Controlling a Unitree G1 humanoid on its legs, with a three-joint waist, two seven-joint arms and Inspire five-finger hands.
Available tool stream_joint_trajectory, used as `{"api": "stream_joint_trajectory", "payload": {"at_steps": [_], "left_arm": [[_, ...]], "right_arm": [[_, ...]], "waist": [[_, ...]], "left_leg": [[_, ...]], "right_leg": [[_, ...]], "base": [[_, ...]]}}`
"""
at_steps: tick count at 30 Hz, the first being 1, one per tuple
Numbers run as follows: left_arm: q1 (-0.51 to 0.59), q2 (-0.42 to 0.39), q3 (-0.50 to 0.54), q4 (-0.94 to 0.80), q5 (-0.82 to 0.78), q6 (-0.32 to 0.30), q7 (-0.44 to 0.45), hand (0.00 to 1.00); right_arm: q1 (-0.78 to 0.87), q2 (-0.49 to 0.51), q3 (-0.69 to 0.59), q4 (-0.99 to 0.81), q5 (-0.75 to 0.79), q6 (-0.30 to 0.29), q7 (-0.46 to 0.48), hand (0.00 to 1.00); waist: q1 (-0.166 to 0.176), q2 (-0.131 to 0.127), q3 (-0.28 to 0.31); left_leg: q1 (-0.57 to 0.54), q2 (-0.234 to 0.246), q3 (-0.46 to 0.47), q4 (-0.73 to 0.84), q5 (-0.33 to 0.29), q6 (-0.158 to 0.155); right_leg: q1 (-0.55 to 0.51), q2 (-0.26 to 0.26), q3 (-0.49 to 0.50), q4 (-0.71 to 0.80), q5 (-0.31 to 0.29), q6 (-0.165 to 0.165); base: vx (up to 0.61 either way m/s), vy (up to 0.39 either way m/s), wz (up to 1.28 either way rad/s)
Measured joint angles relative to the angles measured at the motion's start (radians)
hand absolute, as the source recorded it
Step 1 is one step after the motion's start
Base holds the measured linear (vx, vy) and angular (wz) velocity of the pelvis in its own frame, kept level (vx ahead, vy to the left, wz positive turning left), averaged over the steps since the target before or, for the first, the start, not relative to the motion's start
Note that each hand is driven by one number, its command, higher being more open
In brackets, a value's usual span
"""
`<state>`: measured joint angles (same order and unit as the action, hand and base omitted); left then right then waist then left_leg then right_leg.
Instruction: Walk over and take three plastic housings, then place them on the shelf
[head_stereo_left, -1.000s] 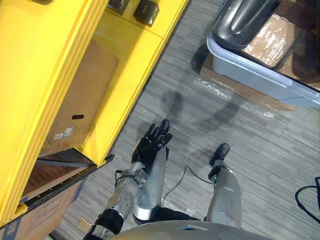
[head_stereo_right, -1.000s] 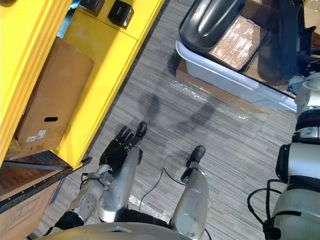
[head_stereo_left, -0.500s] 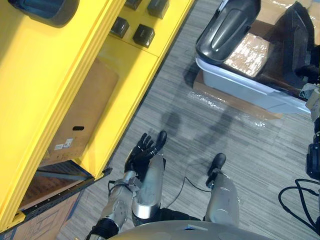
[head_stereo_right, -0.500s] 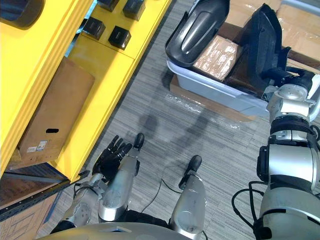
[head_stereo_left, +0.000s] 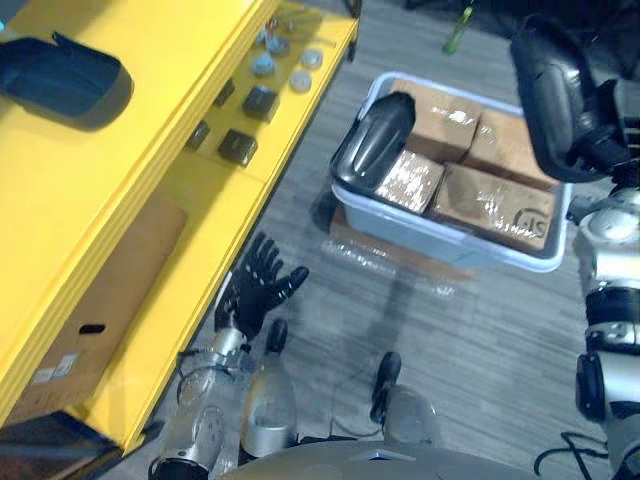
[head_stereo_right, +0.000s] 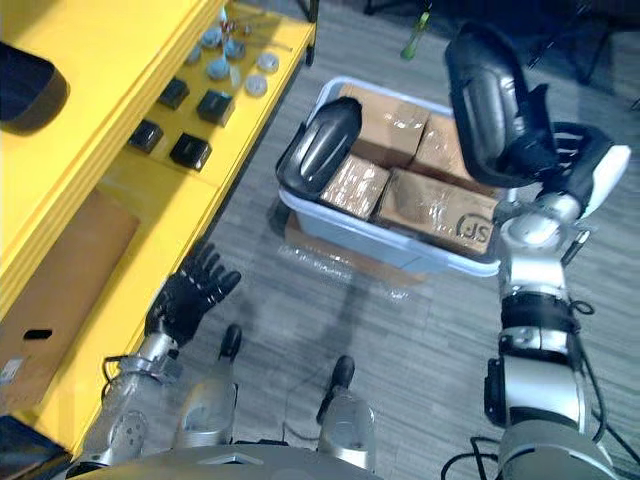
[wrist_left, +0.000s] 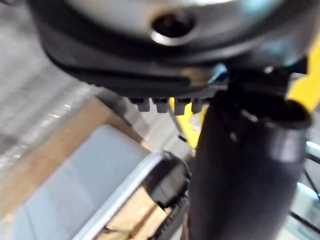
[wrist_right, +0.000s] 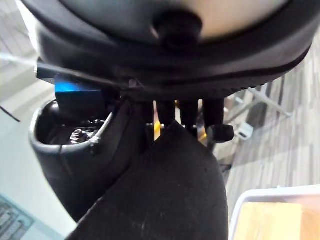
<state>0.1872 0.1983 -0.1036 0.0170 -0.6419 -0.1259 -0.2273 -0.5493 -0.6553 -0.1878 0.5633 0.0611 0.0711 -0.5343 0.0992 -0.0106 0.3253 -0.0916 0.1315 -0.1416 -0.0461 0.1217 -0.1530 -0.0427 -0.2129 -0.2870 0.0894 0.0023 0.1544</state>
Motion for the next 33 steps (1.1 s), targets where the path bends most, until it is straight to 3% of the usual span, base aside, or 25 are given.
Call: {"api": "stream_joint_trajectory", "payload": {"at_steps": [7, 11, 12, 16, 24, 28, 33], "left_arm": [[-0.158, 0.003, -0.017, -0.136, 0.125, 0.107, 0.047, 1.0], [-0.205, -0.005, -0.028, -0.147, 0.102, 0.205, 0.054, 1.0], [-0.22, -0.006, -0.046, -0.147, 0.039, 0.262, 0.055, 1.0], [-0.222, -0.013, -0.096, -0.142, -0.124, 0.366, 0.057, 1.0], [-0.24, -0.044, -0.164, -0.088, -0.437, 0.351, 0.057, 1.0], [-0.272, -0.045, -0.196, -0.049, -0.588, 0.339, 0.046, 1.0], [-0.305, -0.052, -0.247, 0.022, -0.717, 0.316, 0.046, 1.0]], "right_arm": [[0.091, 0.108, 0.001, -0.204, -0.188, -0.021, 0.009, 0.0], [0.135, 0.127, 0.013, -0.32, -0.335, -0.09, 0.006, 0.0], [0.148, 0.128, 0.019, -0.342, -0.39, -0.134, 0.002, 0.0], [0.148, 0.136, 0.052, -0.352, -0.491, -0.23, -0.011, 0.0], [0.184, 0.146, 0.116, -0.372, -0.57, -0.384, -0.036, 0.0], [0.213, 0.154, 0.147, -0.372, -0.607, -0.43, -0.04, 0.0], [0.251, 0.201, 0.205, -0.37, -0.637, -0.484, -0.04, 0.0]], "waist": [[-0.034, 0.0, -0.08], [-0.052, 0.0, -0.114], [-0.054, 0.0, -0.121], [-0.073, -0.002, -0.158], [-0.081, -0.003, -0.197], [-0.08, -0.003, -0.2], [-0.083, -0.023, -0.218]], "left_leg": [[0.05, 0.0, 0.013, -0.032, 0.0, 0.001], [0.055, 0.0, 0.017, -0.034, 0.0, 0.001], [0.067, 0.0, 0.024, -0.034, -0.001, 0.001], [0.068, -0.001, 0.032, -0.032, -0.003, 0.001], [0.074, -0.002, 0.05, -0.028, -0.003, 0.003], [0.082, -0.003, 0.052, -0.03, -0.004, 0.003], [0.079, -0.003, 0.052, -0.033, -0.003, 0.004]], "right_leg": [[0.062, 0.005, -0.007, -0.058, 0.015, 0.007], [0.065, 0.005, -0.006, -0.06, 0.016, 0.008], [0.073, 0.005, 0.0, -0.06, 0.016, 0.008], [0.079, 0.006, 0.002, -0.078, 0.027, 0.01], [0.078, 0.006, 0.019, -0.095, 0.043, 0.01], [0.096, 0.007, 0.017, -0.122, 0.056, 0.007], [0.1, 0.007, 0.017, -0.127, 0.06, 0.008]], "base": [[0.03, -0.016, 0.0], [0.0, -0.003, -0.02], [-0.01, -0.006, -0.06], [-0.04, -0.009, -0.05], [-0.03, -0.002, -0.07], [0.0, 0.0, 0.0], [0.0, 0.0, 0.0]]}}
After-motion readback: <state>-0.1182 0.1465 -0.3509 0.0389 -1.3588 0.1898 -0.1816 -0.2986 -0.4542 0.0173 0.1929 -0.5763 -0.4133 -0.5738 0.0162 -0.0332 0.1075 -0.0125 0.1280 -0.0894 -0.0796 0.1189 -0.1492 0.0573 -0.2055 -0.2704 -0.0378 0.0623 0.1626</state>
